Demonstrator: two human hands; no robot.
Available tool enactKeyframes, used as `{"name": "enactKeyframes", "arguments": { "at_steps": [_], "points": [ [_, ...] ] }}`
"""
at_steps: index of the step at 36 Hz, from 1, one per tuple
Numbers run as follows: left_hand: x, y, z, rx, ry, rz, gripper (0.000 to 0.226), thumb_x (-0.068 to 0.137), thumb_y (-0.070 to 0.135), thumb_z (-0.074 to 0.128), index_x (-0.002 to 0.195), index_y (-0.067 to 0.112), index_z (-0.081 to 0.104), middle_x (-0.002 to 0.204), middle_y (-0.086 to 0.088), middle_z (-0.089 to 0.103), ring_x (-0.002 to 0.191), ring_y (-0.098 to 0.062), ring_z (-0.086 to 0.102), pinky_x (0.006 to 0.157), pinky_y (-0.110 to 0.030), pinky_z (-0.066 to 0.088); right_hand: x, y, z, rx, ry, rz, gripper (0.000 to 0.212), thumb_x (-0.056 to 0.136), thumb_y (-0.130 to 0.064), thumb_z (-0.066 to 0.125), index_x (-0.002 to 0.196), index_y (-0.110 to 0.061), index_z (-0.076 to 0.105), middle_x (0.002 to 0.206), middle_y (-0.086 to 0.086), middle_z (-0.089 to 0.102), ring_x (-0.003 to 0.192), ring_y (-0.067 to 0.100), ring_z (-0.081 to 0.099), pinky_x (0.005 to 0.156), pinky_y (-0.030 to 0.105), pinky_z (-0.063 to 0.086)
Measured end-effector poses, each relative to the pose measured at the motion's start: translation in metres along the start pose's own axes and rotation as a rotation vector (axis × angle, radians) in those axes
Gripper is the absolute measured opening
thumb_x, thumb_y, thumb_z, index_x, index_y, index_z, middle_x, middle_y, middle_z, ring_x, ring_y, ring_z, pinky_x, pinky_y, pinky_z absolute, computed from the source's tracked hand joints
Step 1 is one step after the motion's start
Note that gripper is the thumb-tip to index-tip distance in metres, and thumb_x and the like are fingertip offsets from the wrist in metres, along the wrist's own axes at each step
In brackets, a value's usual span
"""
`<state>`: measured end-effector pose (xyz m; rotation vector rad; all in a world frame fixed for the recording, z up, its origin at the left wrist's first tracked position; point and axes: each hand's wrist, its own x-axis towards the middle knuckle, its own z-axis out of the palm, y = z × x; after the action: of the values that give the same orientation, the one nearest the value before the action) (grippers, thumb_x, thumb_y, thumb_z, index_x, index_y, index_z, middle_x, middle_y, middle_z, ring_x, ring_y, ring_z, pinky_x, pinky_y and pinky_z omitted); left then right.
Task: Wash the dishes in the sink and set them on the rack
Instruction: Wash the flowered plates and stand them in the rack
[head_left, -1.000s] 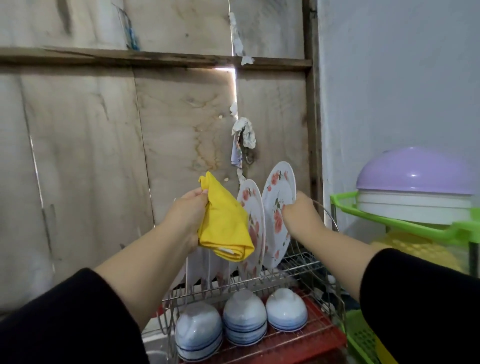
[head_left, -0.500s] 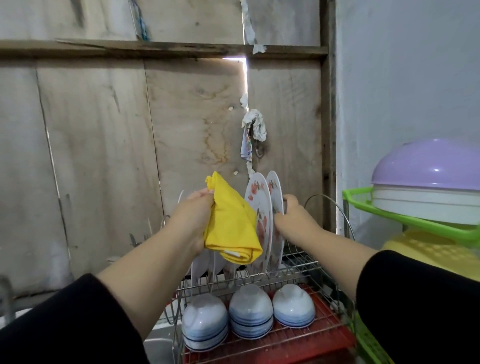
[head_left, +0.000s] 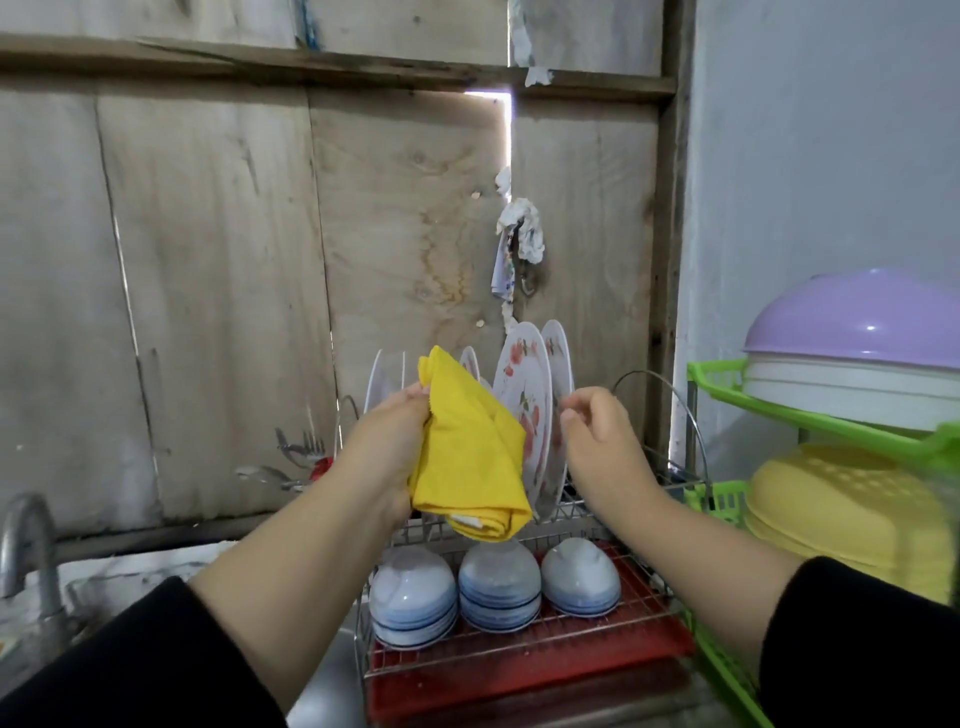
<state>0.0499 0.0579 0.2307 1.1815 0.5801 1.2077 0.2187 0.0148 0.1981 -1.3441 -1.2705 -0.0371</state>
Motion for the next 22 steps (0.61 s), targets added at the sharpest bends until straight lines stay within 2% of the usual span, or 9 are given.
{"name": "enactKeyframes", "arguments": {
  "at_steps": [2, 4, 6, 8, 11, 14, 19, 21, 22],
  "points": [
    [-0.006, -0.006, -0.009, -0.003, 0.011, -0.016, 0.021, 0.098, 0.022, 0.049, 0.11, 0.011, 0.064, 0.082, -0.01, 0.072, 0.065, -0.021, 0.07, 0.053, -0.031, 0.057, -0.015, -0.012, 0.012, 0.147, -0.055, 0.064, 0.014, 0.099, -0.015, 0.041, 0.089, -0.013, 0.051, 0.086, 0.001, 0.05, 0.076, 0.011, 0.047, 0.066, 0.021, 0.037],
    [-0.014, -0.012, -0.019, -0.006, 0.014, -0.036, 0.024, 0.097, 0.025, 0.05, 0.112, 0.012, 0.065, 0.092, -0.013, 0.072, 0.074, -0.024, 0.07, 0.062, -0.035, 0.058, -0.033, -0.024, 0.025, 0.36, -0.146, 0.273, 0.027, 0.101, -0.029, 0.038, 0.086, -0.016, 0.056, 0.076, -0.001, 0.053, 0.068, 0.012, 0.049, 0.064, 0.026, 0.041],
    [-0.024, -0.017, -0.031, -0.007, 0.019, -0.045, 0.023, 0.097, 0.025, 0.051, 0.107, 0.012, 0.066, 0.088, -0.012, 0.073, 0.072, -0.024, 0.07, 0.061, -0.035, 0.058, -0.05, -0.036, 0.036, 0.628, -0.26, 0.54, 0.039, 0.099, -0.044, 0.036, 0.09, -0.017, 0.062, 0.079, 0.004, 0.064, 0.071, 0.018, 0.059, 0.063, 0.03, 0.049],
    [-0.035, -0.022, -0.044, 0.004, 0.037, -0.053, 0.022, 0.096, 0.025, 0.052, 0.105, 0.012, 0.066, 0.088, -0.013, 0.073, 0.072, -0.024, 0.071, 0.064, -0.036, 0.058, -0.068, -0.042, 0.048, 0.851, -0.356, 0.708, 0.042, 0.096, -0.048, 0.04, 0.1, -0.015, 0.066, 0.099, 0.01, 0.071, 0.089, 0.024, 0.066, 0.072, 0.036, 0.053],
    [-0.057, -0.028, -0.063, 0.018, 0.064, -0.06, 0.023, 0.096, 0.024, 0.052, 0.108, 0.01, 0.066, 0.092, -0.014, 0.073, 0.077, -0.025, 0.071, 0.07, -0.039, 0.058, -0.095, -0.046, 0.059, 1.066, -0.414, 0.75, 0.036, 0.091, -0.038, 0.049, 0.116, -0.014, 0.062, 0.114, 0.008, 0.069, 0.105, 0.025, 0.065, 0.087, 0.042, 0.051],
    [-0.08, -0.036, -0.091, 0.085, 0.081, -0.053, 0.023, 0.097, 0.022, 0.05, 0.108, 0.01, 0.066, 0.092, -0.01, 0.074, 0.081, -0.022, 0.071, 0.071, -0.035, 0.058, -0.125, -0.052, 0.08, 1.165, -0.414, 0.744, 0.036, 0.084, -0.027, 0.055, 0.117, -0.013, 0.059, 0.107, 0.008, 0.071, 0.096, 0.024, 0.069, 0.079, 0.041, 0.056],
    [-0.111, -0.046, -0.149, 0.277, 0.12, -0.047, 0.026, 0.099, 0.021, 0.045, 0.085, 0.017, 0.067, 0.063, 0.01, 0.071, 0.06, -0.005, 0.067, 0.047, -0.014, 0.05, -0.164, -0.066, 0.124, 1.111, -0.327, 0.736, 0.049, 0.067, -0.023, 0.062, 0.116, -0.017, 0.055, 0.101, 0.006, 0.071, 0.083, 0.022, 0.07, 0.068, 0.038, 0.058],
    [-0.117, -0.049, -0.174, 0.36, 0.152, -0.074, 0.029, 0.099, 0.023, 0.043, 0.083, 0.02, 0.067, 0.063, 0.012, 0.07, 0.063, -0.003, 0.066, 0.052, -0.015, 0.051, -0.175, -0.073, 0.142, 1.112, -0.328, 0.752, 0.036, 0.076, -0.018, 0.061, 0.112, -0.02, 0.056, 0.098, 0.005, 0.07, 0.077, 0.02, 0.071, 0.06, 0.034, 0.058],
    [-0.12, -0.049, -0.187, 0.393, 0.174, -0.089, 0.031, 0.099, 0.026, 0.042, 0.081, 0.022, 0.067, 0.066, 0.012, 0.07, 0.071, -0.005, 0.067, 0.063, -0.018, 0.053, -0.181, -0.075, 0.151, 1.116, -0.323, 0.772, 0.032, 0.083, -0.015, 0.059, 0.114, -0.02, 0.056, 0.099, 0.005, 0.07, 0.075, 0.019, 0.071, 0.057, 0.033, 0.058]
  ]
}}
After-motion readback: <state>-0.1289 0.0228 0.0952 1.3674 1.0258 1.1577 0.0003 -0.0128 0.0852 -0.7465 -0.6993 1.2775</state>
